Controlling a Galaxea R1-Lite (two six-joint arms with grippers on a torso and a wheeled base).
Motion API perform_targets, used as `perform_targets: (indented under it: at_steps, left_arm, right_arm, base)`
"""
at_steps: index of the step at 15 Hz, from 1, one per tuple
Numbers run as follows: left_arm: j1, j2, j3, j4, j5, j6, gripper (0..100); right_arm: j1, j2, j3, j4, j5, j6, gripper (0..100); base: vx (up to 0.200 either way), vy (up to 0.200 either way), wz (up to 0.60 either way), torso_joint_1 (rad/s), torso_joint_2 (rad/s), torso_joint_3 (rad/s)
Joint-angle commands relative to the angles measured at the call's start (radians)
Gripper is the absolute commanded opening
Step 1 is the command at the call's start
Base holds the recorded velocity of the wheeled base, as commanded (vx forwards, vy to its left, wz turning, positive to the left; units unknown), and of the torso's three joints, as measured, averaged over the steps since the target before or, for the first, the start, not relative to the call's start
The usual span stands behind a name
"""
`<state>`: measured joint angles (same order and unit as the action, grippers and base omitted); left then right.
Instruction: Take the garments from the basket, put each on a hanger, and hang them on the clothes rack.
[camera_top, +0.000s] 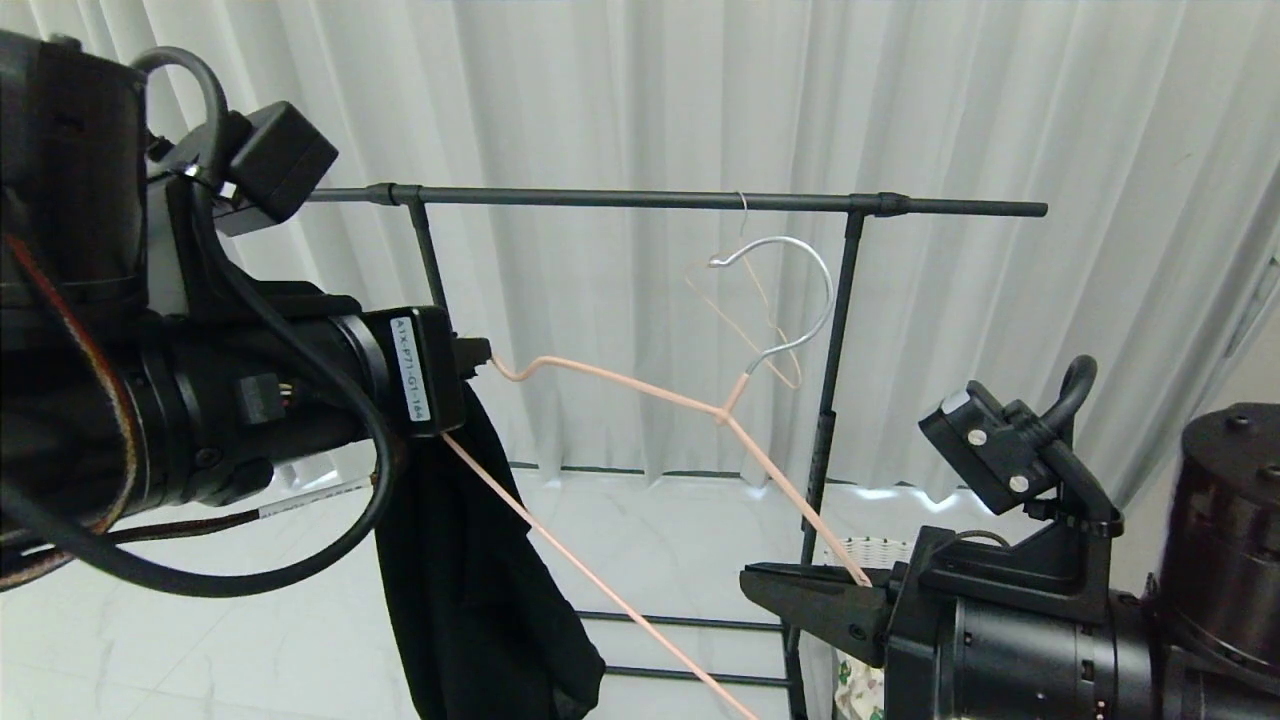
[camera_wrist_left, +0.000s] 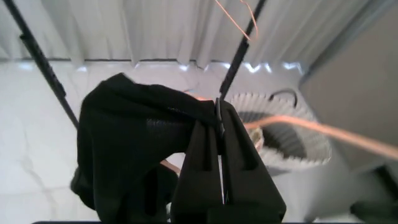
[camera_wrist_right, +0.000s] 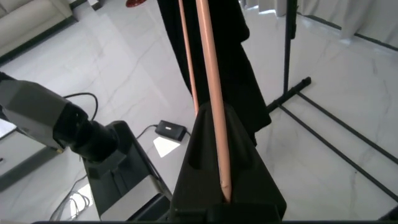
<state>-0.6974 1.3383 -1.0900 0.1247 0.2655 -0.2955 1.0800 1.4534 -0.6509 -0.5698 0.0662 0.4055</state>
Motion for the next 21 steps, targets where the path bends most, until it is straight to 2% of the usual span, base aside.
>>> perform_targets:
  at_steps: [1,2,4,11,14,16,19,21]
  left_arm:
    - [-0.001,-0.031,0.027,0.003,-0.045,0.075,0]
    - [-0.001,-0.042,0.03,0.003,-0.088,0.104,0]
    - [-0.002,-0.044,0.013,0.0,-0.16,0.107,0]
    - [-0.008,-0.039,0.039,0.003,-0.212,0.113,0]
    - [0.213,-0.036,0.042,0.0,-0.22,0.276,0]
    - [0.262,-0.036,0.022,-0.002,-0.238,0.283,0]
    - [0.268,-0.027,0.022,0.0,-0.25,0.288,0]
    - [0.269,-0.019,0.022,0.0,-0.252,0.288,0]
  right_arm:
    - [0.0,-0.004,0.0,-0.001,0.003,0.001,0]
    - [0.0,0.004,-0.001,-0.001,0.006,0.001,0]
    - [0.0,0.031,-0.013,-0.002,0.007,0.001,0]
    - [0.0,0.085,-0.052,-0.042,0.018,0.018,0]
    - [-0.02,0.004,0.039,-0.041,0.018,0.013,0]
    - [-0.02,-0.034,0.068,-0.041,0.021,0.012,0]
    - [-0.018,-0.082,0.069,-0.041,0.093,-0.016,0]
    - [-0.02,-0.097,0.076,-0.041,0.101,-0.016,0]
  base:
    - [0.0,0.0,0.0,0.0,0.0,0.0]
    - [0.0,0.0,0.0,0.0,0.0,0.0]
    - [0.0,0.0,0.0,0.0,0.0,0.0]
    - [0.0,0.0,0.0,0.0,0.0,0.0]
    - [0.0,0.0,0.0,0.0,0.0,0.0]
    - [0.0,0.0,0.0,0.0,0.0,0.0]
    - [0.0,0.0,0.0,0.0,0.0,0.0]
    - [0.0,0.0,0.0,0.0,0.0,0.0]
